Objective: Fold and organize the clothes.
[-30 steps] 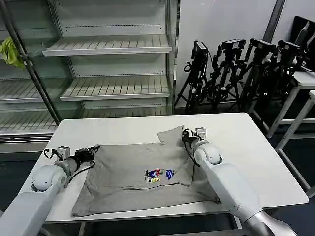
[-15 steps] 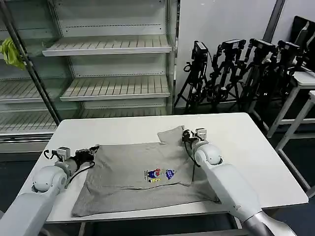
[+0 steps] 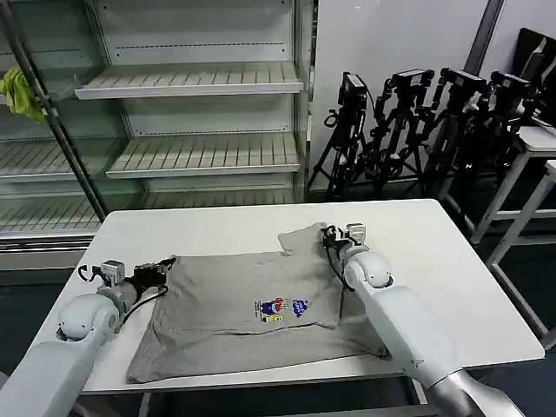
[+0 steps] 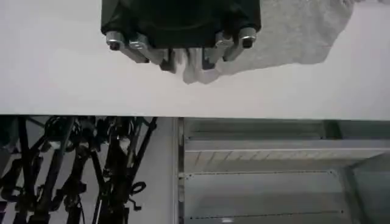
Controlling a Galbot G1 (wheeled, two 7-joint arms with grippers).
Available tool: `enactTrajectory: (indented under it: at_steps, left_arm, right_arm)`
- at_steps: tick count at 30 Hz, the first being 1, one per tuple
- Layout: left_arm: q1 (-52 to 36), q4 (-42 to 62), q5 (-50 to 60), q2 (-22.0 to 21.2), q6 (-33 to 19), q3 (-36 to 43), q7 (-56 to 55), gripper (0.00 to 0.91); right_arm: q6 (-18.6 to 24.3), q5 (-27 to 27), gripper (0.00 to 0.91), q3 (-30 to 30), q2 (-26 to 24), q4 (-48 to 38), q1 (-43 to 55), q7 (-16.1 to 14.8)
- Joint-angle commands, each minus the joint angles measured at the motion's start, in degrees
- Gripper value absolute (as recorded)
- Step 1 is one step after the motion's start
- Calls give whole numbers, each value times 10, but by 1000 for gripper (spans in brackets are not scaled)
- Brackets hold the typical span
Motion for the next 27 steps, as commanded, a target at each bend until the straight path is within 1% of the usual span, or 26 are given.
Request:
enactTrajectory:
  at_steps: [1,4,5,6,7,8,9,10,12,13,14,27]
  left_arm:
    - [4,-1,1,1,-2,-2,2,71]
    - [8,-2,1,1,-3,-5,3,71]
    - [9,-3,1,2,-3,-6,3,71]
    - [10,-3,1,2,-3,-7,4,71]
    - [11,-4,1,3,-4,-8,4,71]
    - [13,-4,1,4,-4,-9,5,71]
    - [14,-5,1,4,-4,-10,5,71]
    - [14,-5,1,5,-4,-11,6,71]
    - [16,-6,1,5,-5,-12,7,71]
    - [16,-7,1,5,-5,-13,7,71]
    - [17,-8,1,5,-5,-13,7,71]
    - [21,-7,5,-2,-14,-13,8,71]
  right_arm:
    - [2,-8,907,0,8,-16,2,-1]
    - [3,-11,907,0,13,-22,4,-3]
    - [4,-12,836,0,15,-24,5,-4]
    - [5,-13,705,0,18,-26,5,-4]
    - [5,-13,544,0,18,-27,6,-4]
    - [5,-14,423,0,20,-27,6,-5]
    - [6,-14,353,0,20,-27,6,-5]
    - [6,-15,222,-1,21,-27,6,-6]
    - [6,-15,111,-1,21,-27,6,-6]
    - [6,-15,81,-1,21,-27,6,-6]
    - [7,-15,0,-1,21,-27,5,-6]
    - [18,-22,0,3,17,-23,-5,-8]
